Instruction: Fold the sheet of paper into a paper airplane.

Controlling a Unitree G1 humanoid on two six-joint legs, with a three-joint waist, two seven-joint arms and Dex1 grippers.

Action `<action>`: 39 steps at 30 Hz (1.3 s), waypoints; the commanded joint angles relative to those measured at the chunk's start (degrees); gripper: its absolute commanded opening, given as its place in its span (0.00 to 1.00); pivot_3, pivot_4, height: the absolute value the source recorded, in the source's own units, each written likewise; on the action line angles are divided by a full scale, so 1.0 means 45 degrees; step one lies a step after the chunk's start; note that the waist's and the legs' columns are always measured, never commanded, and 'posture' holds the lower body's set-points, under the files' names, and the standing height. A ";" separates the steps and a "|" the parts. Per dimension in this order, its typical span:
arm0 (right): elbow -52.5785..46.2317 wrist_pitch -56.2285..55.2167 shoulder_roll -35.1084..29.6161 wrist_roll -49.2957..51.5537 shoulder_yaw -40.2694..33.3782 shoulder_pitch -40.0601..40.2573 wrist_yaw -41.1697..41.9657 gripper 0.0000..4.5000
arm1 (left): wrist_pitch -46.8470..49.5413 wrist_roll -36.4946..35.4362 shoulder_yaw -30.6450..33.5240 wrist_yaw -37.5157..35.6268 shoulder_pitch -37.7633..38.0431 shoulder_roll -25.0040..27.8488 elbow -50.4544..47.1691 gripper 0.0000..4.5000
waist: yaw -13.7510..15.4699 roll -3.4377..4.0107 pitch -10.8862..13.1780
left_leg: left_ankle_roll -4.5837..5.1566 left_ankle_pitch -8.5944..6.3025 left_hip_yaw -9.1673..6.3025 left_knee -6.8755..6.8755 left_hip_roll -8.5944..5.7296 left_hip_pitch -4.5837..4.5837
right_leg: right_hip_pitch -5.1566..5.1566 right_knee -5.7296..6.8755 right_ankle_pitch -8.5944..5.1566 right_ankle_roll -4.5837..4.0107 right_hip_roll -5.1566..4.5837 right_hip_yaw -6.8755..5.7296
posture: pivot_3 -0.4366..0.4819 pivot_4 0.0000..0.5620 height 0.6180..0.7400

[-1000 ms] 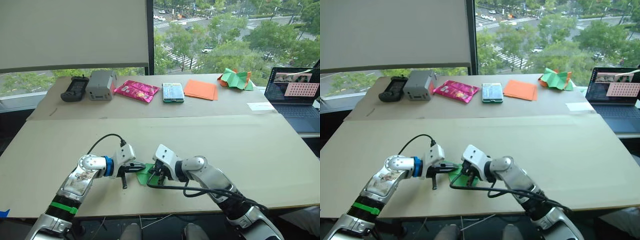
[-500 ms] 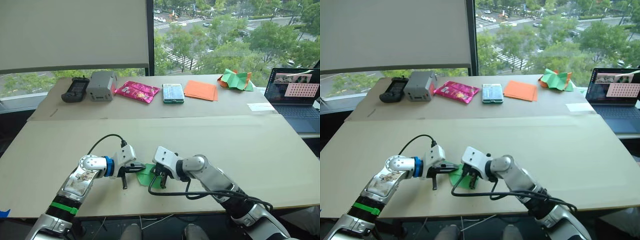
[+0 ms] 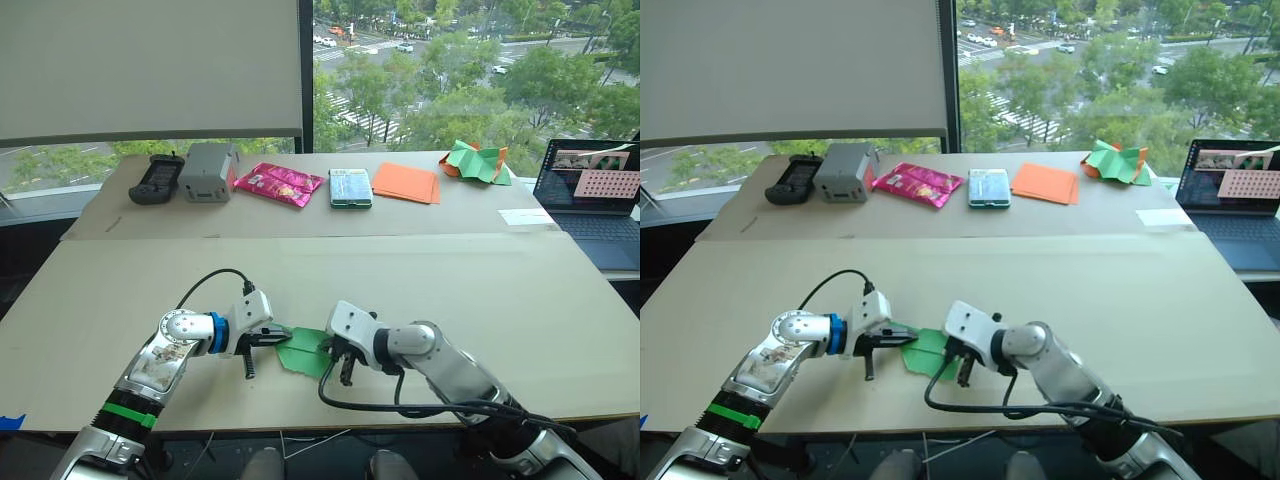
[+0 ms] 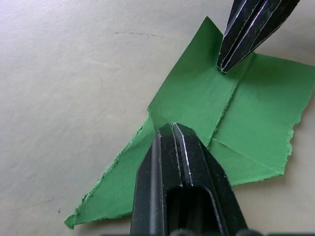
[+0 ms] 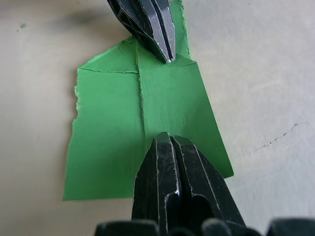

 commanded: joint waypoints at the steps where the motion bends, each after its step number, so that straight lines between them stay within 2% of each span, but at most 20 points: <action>1: 0.0523 0.1323 -0.0669 -0.0271 0.0251 0.0897 -0.0033 0.00 | 0.0054 0.0554 -0.0260 -0.0031 0.0163 0.0335 0.0608 0.00 | 0.0007 -0.0001 0.0001 | 0.0000 0.0000 0.0000 0.0000 0.0000 0.0000 | 0.0000 0.0000 0.0000 0.0000 -0.0001 0.0000 | 0.48 0.27 0.72; 12: -0.1502 0.1644 -0.1632 0.0008 -0.0519 0.1887 -0.0150 0.00 | -0.0164 0.0467 -0.0246 -0.0107 0.0306 0.0431 0.0371 0.00 | 0.0013 -0.0029 0.0019 | -0.0014 -0.0009 0.0008 -0.0001 -0.0003 -0.0007 | -0.0001 -0.0054 -0.0009 0.0009 -0.0018 -0.0004 | 0.48 0.27 0.72; 19: -0.3636 0.0398 0.0010 0.2541 -0.3362 0.1392 0.0113 0.00 | -0.0171 0.0402 -0.0207 -0.0118 0.0293 0.0358 0.0132 0.00 | -0.0008 -0.0019 0.0138 | -0.0013 -0.0008 0.0008 -0.0004 -0.0001 -0.0076 | -0.0061 -0.0079 -0.0008 0.0010 -0.0016 -0.0010 | 0.48 0.27 0.72; 21: -0.3845 0.0415 0.0270 0.3002 -0.3710 0.1166 0.0166 0.00 | -0.0162 0.0404 -0.0210 -0.0137 0.0313 0.0335 0.0065 0.00 | -0.0005 -0.0018 0.0145 | -0.0010 -0.0006 0.0006 -0.0004 0.0000 -0.0083 | -0.0068 -0.0069 -0.0005 0.0014 -0.0009 -0.0010 | 0.48 0.27 0.72; 24: -0.3671 0.0403 0.0496 0.3113 -0.3326 0.0722 0.0120 0.00 | -0.0039 0.0345 -0.0237 -0.0102 0.0383 0.0269 -0.0192 0.00 | 0.0000 -0.0023 0.0146 | -0.0011 -0.0007 0.0005 -0.0008 0.0004 -0.0070 | -0.0069 -0.0067 -0.0005 0.0013 -0.0005 -0.0012 | 0.48 0.27 0.72; 30: -0.1373 -0.0640 0.0701 0.1594 -0.1109 0.0160 -0.0153 0.00 | 0.0216 0.0238 -0.0248 0.0000 0.0299 0.0091 -0.0545 0.00 | 0.0013 -0.0025 0.0148 | -0.0011 -0.0007 0.0008 -0.0007 0.0002 -0.0079 | -0.0069 -0.0072 -0.0005 0.0012 -0.0008 -0.0011 | 0.48 0.27 0.72; 35: 0.0241 -0.0760 0.0796 0.0897 -0.0645 0.0133 -0.0527 0.00 | 0.0403 -0.0055 0.0020 -0.0028 0.0408 0.0111 -0.1054 0.00 | 0.0017 -0.0033 0.0152 | -0.0007 -0.0005 0.0012 -0.0004 0.0001 -0.0086 | -0.0069 -0.0065 -0.0004 0.0013 -0.0005 -0.0011 | 0.48 0.27 0.72; 39: 0.0655 -0.0515 0.0739 0.0768 -0.0604 0.0198 -0.0460 0.00 | 0.0743 -0.0701 0.0323 -0.0348 0.0445 0.0138 -0.1633 0.00 | -0.0009 -0.0057 0.0161 | -0.0006 -0.0004 0.0012 -0.0005 0.0002 -0.0071 | -0.0072 -0.0018 -0.0004 0.0013 -0.0001 -0.0007 | 0.48 0.27 0.72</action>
